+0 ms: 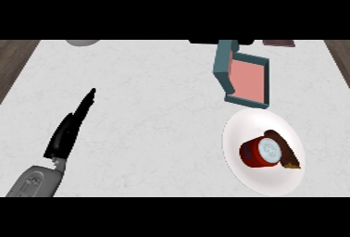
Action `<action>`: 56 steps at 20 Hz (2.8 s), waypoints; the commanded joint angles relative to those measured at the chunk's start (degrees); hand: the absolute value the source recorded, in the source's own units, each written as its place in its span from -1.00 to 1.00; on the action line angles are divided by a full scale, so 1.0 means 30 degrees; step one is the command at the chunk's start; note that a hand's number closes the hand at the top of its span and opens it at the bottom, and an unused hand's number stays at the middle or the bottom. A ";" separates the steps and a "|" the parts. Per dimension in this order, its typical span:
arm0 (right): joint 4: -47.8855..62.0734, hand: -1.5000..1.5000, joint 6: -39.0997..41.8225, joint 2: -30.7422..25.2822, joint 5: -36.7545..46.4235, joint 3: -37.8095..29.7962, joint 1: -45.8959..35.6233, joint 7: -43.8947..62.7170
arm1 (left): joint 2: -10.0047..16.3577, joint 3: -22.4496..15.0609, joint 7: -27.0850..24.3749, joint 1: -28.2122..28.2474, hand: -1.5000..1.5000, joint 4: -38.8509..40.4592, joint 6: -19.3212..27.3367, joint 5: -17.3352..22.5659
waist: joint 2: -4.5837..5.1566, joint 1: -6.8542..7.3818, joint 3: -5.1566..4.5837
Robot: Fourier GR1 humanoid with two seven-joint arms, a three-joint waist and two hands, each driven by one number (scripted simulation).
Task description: Pick the can from the plate and place it in the cardboard box
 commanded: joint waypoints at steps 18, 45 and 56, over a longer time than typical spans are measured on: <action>0.5089 -1.00 0.8403 0.0000 0.9509 0.0662 -1.3605 1.6274 | -0.0704 0.1614 0.0088 0.0146 0.00 0.0630 -0.1135 -0.0830 | -0.0481 -0.0630 0.0063; 1.0374 1.00 0.7440 -0.0314 0.8087 -0.2845 -1.7835 1.3297 | -0.2323 0.3644 -0.0042 0.1378 0.00 -0.0642 -0.2849 -0.3078 | -0.0511 -0.0608 0.0063; 1.1245 1.00 0.5779 0.0000 1.2875 -0.3905 -1.8540 1.5605 | -0.2497 0.4436 -0.0547 0.0886 0.00 0.0321 -0.3305 -0.3131 | -0.0489 -0.0633 0.0065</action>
